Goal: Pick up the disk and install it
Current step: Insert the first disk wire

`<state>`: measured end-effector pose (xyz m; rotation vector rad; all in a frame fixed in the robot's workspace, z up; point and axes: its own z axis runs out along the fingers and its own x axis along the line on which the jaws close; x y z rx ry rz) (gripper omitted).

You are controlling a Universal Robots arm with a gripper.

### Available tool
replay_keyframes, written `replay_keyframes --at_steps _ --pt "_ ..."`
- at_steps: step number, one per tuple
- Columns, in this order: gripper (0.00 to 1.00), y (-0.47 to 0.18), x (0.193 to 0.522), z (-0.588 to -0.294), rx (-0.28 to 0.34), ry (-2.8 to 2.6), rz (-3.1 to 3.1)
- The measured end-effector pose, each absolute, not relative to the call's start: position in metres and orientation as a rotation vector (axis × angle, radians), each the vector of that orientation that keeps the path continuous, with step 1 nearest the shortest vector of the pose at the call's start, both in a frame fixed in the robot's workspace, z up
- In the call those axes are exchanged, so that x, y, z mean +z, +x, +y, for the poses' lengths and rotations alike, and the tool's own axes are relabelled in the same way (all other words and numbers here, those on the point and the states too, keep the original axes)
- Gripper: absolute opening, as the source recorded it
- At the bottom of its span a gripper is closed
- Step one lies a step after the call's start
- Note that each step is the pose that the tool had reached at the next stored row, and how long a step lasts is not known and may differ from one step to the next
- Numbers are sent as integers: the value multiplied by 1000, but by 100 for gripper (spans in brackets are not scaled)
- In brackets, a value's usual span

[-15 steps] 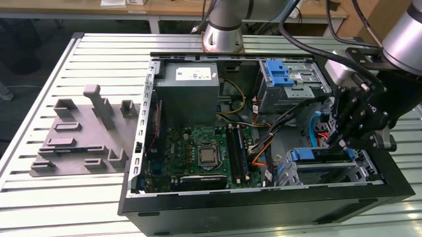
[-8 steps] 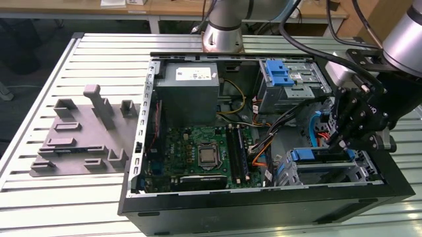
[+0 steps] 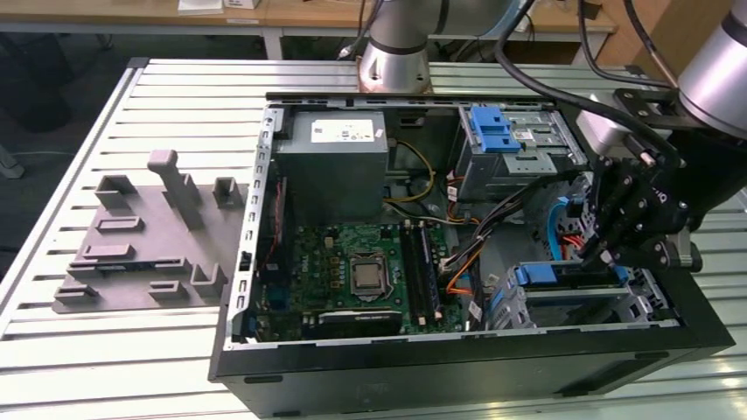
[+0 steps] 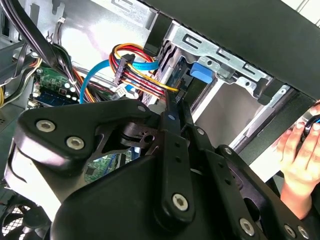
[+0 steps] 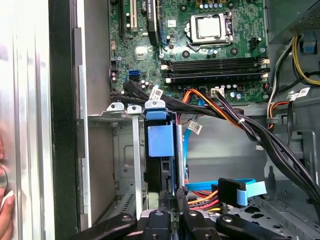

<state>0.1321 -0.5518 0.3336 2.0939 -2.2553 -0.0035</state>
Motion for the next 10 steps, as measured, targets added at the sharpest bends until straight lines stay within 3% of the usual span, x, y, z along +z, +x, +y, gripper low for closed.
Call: replay_keyframes --at_steps 10 --pt "16 134 331 -552 -8 2090 -2254"
